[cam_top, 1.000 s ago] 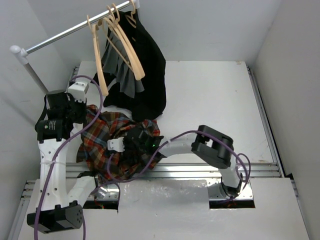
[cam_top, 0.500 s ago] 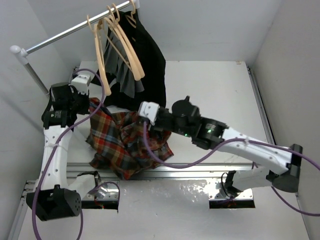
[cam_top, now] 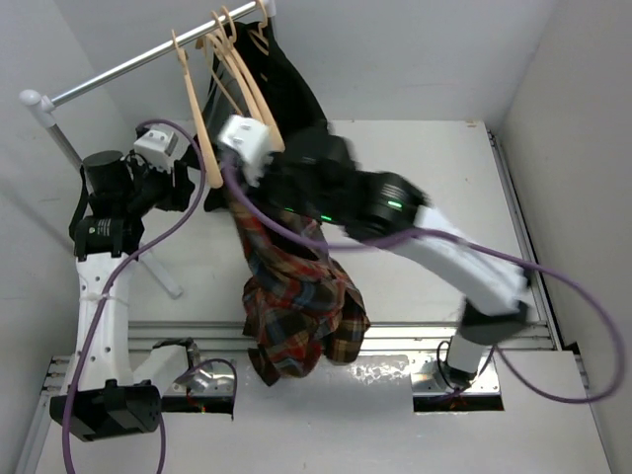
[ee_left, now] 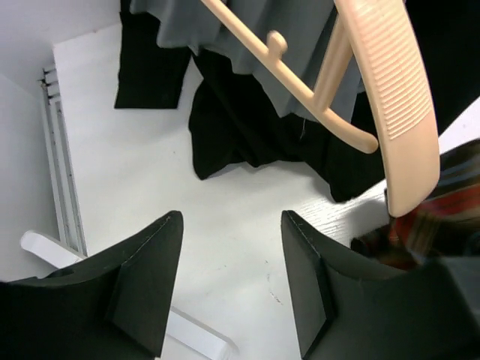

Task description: Place the shirt on the hanger

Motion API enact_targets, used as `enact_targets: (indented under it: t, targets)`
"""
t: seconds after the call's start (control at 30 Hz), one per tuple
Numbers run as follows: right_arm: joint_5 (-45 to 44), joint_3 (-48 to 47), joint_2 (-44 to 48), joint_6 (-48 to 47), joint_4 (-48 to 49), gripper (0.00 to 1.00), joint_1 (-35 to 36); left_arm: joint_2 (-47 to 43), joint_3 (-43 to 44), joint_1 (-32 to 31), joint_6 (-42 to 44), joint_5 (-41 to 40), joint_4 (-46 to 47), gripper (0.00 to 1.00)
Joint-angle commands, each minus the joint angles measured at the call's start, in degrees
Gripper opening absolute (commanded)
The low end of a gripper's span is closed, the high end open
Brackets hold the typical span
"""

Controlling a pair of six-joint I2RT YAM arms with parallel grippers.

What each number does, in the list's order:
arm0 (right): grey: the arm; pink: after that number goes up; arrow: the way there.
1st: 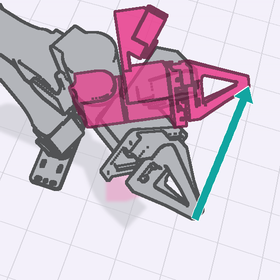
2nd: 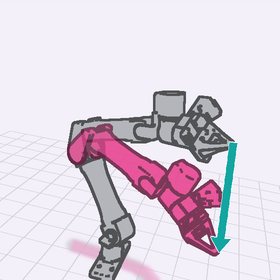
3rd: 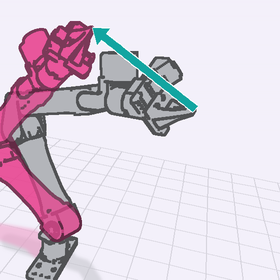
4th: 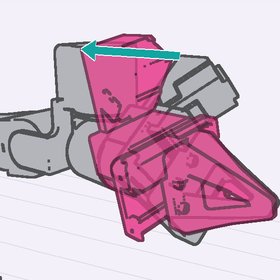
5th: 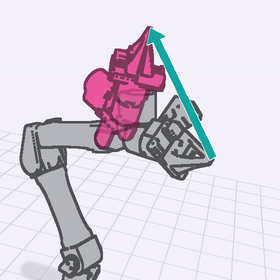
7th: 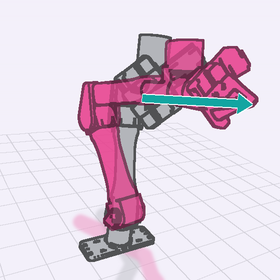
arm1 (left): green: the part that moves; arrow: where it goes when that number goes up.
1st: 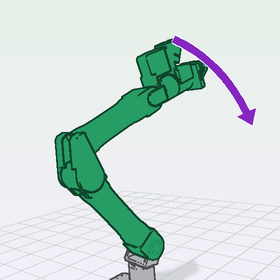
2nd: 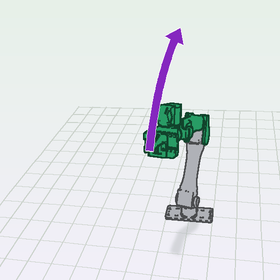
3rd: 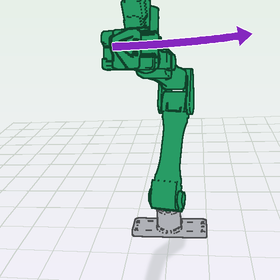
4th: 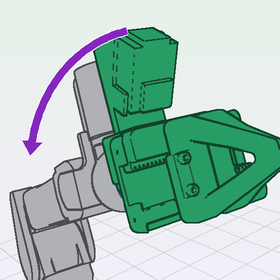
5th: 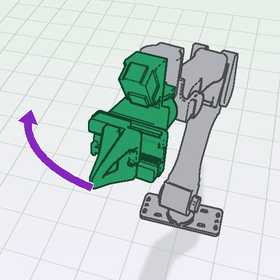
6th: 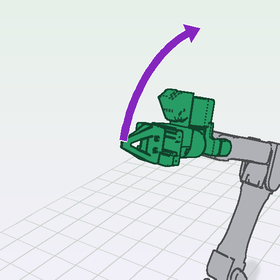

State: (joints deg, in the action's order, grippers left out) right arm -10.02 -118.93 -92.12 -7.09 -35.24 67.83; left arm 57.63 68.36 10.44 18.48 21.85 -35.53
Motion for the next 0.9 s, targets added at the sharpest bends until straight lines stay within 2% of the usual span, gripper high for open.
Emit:
enact_targets:
  t: [0.0, 0.03, 0.07, 0.1, 0.13, 0.2, 0.27, 0.43, 0.5, 0.6, 0.7, 0.77, 0.8, 0.87]
  targets:
    - [2.1, -15.27, -22.19, 15.86, -27.47, 0.0, -4.63, -2.6, 4.76, -0.42, -2.13, 0.73, 0.2, 0.52]
    - [2.37, -19.63, -24.67, 18.4, -29.86, 0.0, -5.07, -2.95, 5.64, -0.42, -1.78, 2.66, -0.76, 0.5]
    - [2.37, -19.06, -26.0, 19.47, -31.36, 0.0, -5.34, -3.39, 7.13, -0.42, -0.3, 5.2, -3.29, 0.49]
    - [2.81, -17.14, -25.92, 20.7, -30.85, 0.0, -6.21, -4.09, 7.92, -0.42, 0.93, 11.05, -5.15, 0.48]
    - [3.42, -10.51, -24.88, 23.5, -29.72, 0.0, -6.74, -4.36, 8.54, -0.42, 2.07, 13.81, -6.82, 0.48]
    - [6.14, -3.62, -21.02, 26.33, -24.8, 0.0, -8.41, -4.54, 9.6, -0.42, 6.12, 21.52, -13.75, 0.48]
    - [5.81, 2.03, -19.77, 28.8, -22.42, 0.0, -8.77, -4.71, 8.64, -0.59, 8.75, 24.89, -19.19, 0.48]
    - [9.04, 2.48, -21.09, 31.52, -21.19, 0.0, -8.86, -5.68, 2.06, -0.86, 10.69, 24.56, -21.95, 0.48]
    - [11.67, 2.22, -21.96, 33.18, -20.74, 0.0, -9.56, -6.56, -0.58, -1.55, 11.4, 24.56, -22.04, 0.55]
    - [15.02, 1.86, -22.41, 36.78, -19.6, 0.0, -11.84, -8.31, -3.22, -2.7, 13.68, 23.95, -22.13, 0.55]
    - [17.4, 3.53, -20.92, 39.16, -16.53, 0.0, -13.51, -10.69, -7.18, -3.58, 14.05, 22.89, -20.29, 0.55]
    - [17.06, 4.67, -19.07, 40.14, -13.54, 0.0, -13.95, -11.48, -7.18, -4.28, 14.04, 25.16, -19.85, 0.57]
    - [16.62, 4.94, -18.8, 40.75, -12.32, 0.0, -14.13, -11.83, -7.88, -4.55, 13.6, 26.31, -18.71, 0.59]
    - [14.95, 3.28, -19.41, 41.46, -12.04, 0.0, -14.57, -13.06, -8.76, -5.59, 11.85, 28.24, -16.43, 0.75]
